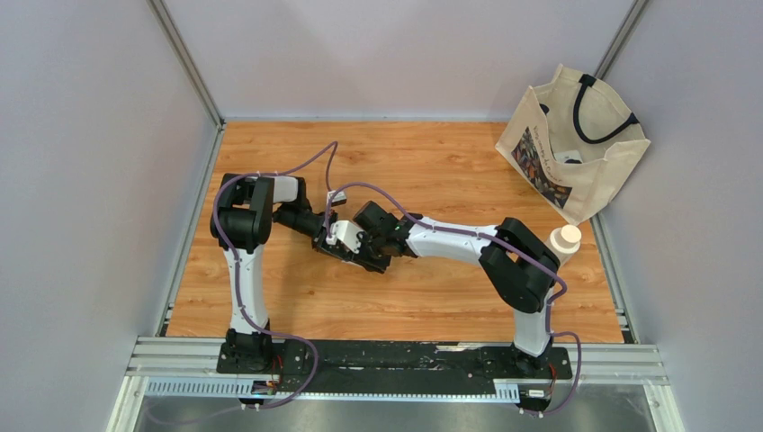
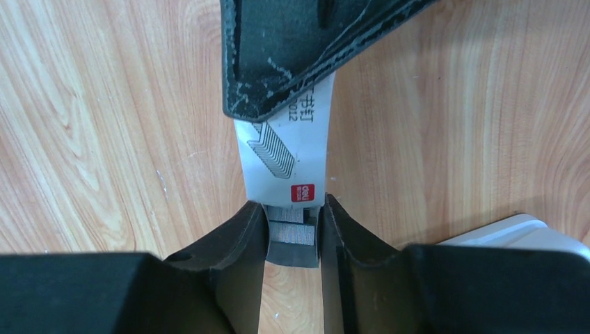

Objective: Load the staples into the stapler

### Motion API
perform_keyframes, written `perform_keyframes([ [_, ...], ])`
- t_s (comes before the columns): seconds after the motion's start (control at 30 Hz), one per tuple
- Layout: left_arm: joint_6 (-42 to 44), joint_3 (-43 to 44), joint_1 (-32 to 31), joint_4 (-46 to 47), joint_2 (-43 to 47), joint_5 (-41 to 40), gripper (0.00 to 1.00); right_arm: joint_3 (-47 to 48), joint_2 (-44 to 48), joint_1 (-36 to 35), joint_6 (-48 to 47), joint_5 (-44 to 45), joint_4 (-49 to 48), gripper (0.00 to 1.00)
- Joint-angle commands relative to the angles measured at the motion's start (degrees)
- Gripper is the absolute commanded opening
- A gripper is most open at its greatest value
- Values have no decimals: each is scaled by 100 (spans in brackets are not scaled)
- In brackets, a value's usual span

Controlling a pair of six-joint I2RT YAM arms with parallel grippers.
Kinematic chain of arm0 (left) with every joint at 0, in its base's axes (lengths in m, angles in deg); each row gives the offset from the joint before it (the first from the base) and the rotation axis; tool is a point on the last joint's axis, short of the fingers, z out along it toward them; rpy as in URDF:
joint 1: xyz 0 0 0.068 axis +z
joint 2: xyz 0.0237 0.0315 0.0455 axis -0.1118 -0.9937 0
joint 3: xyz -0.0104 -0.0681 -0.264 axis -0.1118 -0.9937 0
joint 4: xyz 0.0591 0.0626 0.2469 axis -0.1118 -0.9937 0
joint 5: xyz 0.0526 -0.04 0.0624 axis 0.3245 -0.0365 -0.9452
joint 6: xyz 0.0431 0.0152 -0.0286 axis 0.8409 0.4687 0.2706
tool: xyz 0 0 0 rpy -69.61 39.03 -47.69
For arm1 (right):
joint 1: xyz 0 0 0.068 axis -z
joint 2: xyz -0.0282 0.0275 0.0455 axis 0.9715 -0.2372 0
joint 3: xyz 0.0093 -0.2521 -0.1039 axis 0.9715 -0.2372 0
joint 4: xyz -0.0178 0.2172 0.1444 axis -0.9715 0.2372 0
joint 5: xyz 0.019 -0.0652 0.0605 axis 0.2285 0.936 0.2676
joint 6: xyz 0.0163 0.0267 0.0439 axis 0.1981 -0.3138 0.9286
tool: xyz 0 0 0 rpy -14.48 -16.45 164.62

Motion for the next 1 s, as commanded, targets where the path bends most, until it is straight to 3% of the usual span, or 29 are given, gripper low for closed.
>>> perform_keyframes([
  [0.0,164,102,19,-585,88,161,0,-155,349,-38,-157,158,-207,32],
  [0.23,-820,-196,45,443,457,-94,0,-445,613,-21,-280,246,-76,33],
  [0.47,-715,-74,238,277,492,-217,0,-972,1043,14,-499,290,223,34],
  [0.97,-1619,119,1275,935,949,-1113,0,-2958,2994,497,-1088,869,733,36],
])
